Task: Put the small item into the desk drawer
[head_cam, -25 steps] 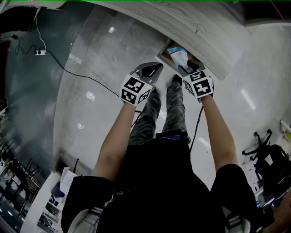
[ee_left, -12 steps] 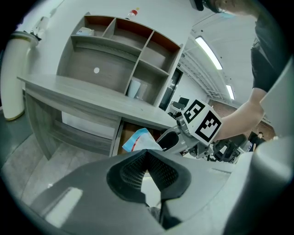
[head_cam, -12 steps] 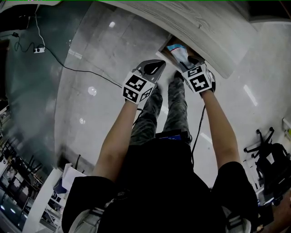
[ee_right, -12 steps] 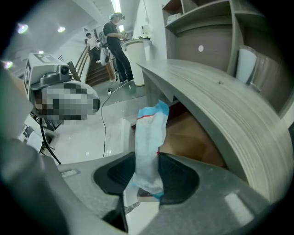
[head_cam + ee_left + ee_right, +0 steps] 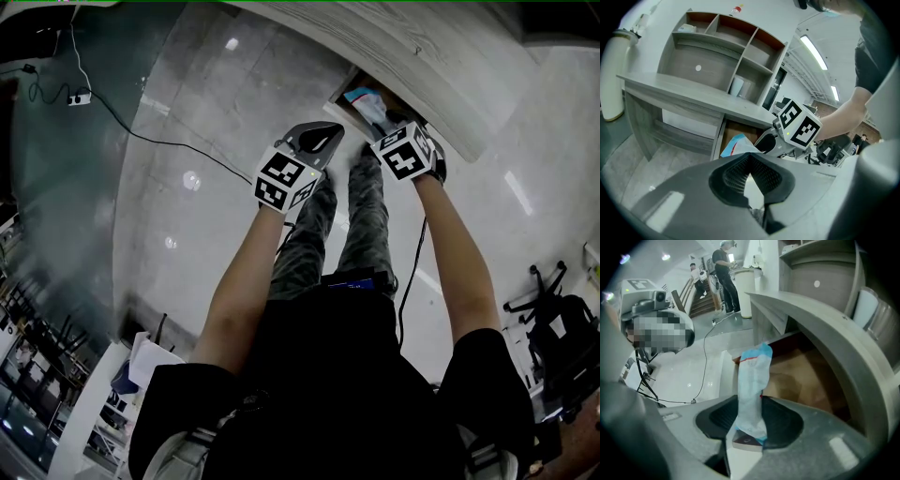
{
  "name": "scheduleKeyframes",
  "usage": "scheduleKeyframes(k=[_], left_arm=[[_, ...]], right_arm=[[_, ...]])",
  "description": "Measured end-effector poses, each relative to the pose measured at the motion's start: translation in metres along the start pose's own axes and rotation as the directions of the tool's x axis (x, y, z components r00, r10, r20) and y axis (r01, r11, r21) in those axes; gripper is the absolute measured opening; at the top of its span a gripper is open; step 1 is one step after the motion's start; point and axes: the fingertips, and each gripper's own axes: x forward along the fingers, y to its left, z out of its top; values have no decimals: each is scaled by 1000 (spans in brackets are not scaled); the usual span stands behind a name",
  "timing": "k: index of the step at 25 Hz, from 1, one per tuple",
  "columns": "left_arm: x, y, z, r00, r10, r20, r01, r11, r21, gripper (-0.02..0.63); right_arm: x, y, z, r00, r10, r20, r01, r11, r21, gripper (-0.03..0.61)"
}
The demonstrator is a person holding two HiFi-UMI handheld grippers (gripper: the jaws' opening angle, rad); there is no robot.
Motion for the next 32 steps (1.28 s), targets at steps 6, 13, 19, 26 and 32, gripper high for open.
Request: scheduleKeyframes(k=[6, 13, 19, 26, 32], left_arm=[[2, 1, -2, 1000, -1, 2, 1, 1000, 0, 0], [1, 4, -8, 1000, 4, -6, -4, 1000, 3, 0], [-1, 6, -8, 1000, 9, -4, -9, 1000, 3, 0], [-5, 7, -5, 1000, 14, 0, -14, 1000, 4, 0], [-10, 10, -5, 1000, 25, -2, -25, 1000, 7, 0]], right_arm=[[13, -2, -6, 998, -4, -55, 1, 999, -41, 161], [25, -1, -13, 995, -22, -99, 12, 996, -94, 161], [32, 0, -17, 990, -32, -138, 11, 989, -146, 161], [37, 3, -16, 989, -33, -146, 7, 985, -171, 162], [38, 6, -15, 989, -28, -146, 3, 986, -169, 168]])
